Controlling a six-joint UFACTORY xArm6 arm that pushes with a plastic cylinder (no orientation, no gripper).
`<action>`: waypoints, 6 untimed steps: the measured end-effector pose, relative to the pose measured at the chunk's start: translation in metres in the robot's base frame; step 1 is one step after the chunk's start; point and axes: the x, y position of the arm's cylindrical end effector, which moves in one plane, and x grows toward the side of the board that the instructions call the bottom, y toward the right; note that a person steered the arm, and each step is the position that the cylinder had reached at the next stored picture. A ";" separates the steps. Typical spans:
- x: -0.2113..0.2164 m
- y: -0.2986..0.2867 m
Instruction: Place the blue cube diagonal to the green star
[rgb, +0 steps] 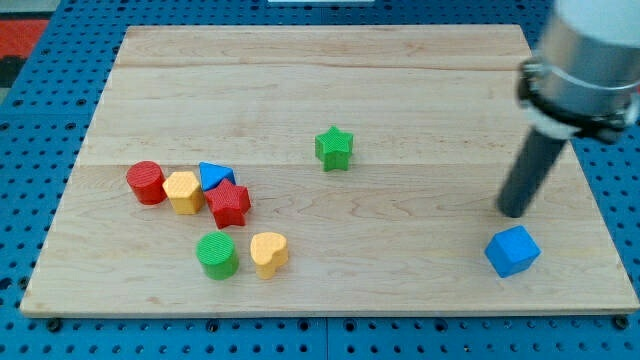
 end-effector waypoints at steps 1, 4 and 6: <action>0.068 0.064; 0.065 -0.050; 0.111 -0.002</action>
